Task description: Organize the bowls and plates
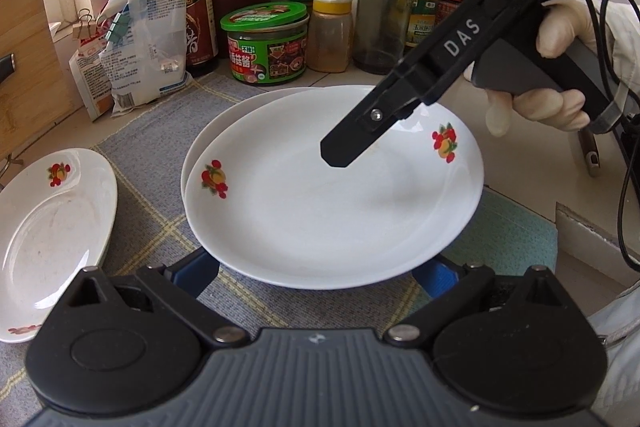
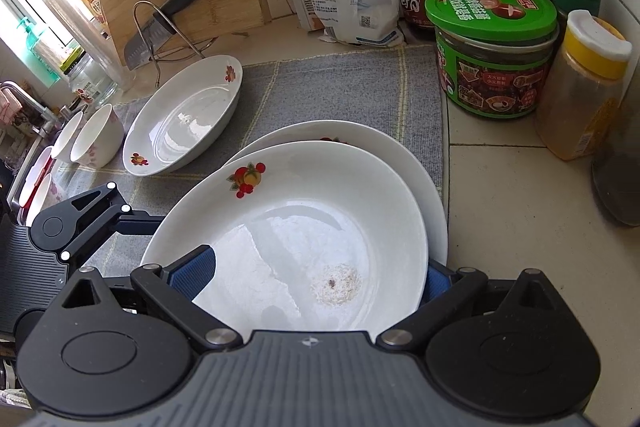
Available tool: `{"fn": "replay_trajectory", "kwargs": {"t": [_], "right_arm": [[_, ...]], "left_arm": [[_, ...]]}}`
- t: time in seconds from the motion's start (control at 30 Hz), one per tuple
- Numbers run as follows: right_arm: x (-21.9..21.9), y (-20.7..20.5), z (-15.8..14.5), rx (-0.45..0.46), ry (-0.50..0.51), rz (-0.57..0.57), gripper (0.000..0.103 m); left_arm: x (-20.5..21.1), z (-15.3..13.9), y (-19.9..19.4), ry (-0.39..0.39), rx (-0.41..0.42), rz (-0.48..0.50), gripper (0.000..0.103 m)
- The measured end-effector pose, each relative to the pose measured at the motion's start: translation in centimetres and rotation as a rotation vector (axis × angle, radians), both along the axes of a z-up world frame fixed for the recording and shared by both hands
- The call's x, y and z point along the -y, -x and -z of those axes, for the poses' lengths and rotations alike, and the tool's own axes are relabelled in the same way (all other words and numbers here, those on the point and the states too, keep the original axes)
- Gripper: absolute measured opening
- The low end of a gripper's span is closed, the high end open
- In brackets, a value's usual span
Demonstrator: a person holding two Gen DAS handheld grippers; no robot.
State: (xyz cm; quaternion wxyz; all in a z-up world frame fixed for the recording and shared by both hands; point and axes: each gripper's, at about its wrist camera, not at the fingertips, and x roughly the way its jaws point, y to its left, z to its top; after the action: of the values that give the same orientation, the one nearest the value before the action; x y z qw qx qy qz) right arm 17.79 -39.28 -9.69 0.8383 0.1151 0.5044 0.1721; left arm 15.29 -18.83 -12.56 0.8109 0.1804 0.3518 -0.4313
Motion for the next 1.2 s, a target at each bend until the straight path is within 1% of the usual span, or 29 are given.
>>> {"fn": "replay_trajectory", "kwargs": {"t": [0.57,0.93,1.07,1.2], "right_arm": [[-0.5,1.6,-0.9,-0.005,0.043,0.039,0.103],[-1.2,2.1,-1.2,-0.026,0.068,0.067,0.103],[-1.5,2.3,-1.3,-0.035,0.077,0.080,0.103],[-1.9,2.5,-1.4,-0.040,0.087,0.081,0.103]], "left_arm": [[0.1,0.3,-0.1,-0.003,0.009,0.011,0.101],[0.0,0.2,-0.2,0.014,-0.004,0.001,0.102],[-0.1,0.1,-0.6,0.032,-0.031,-0.017,0.103],[-0.1,0.0,-0.5,0.032,-0.028,-0.029,0.103]]}}
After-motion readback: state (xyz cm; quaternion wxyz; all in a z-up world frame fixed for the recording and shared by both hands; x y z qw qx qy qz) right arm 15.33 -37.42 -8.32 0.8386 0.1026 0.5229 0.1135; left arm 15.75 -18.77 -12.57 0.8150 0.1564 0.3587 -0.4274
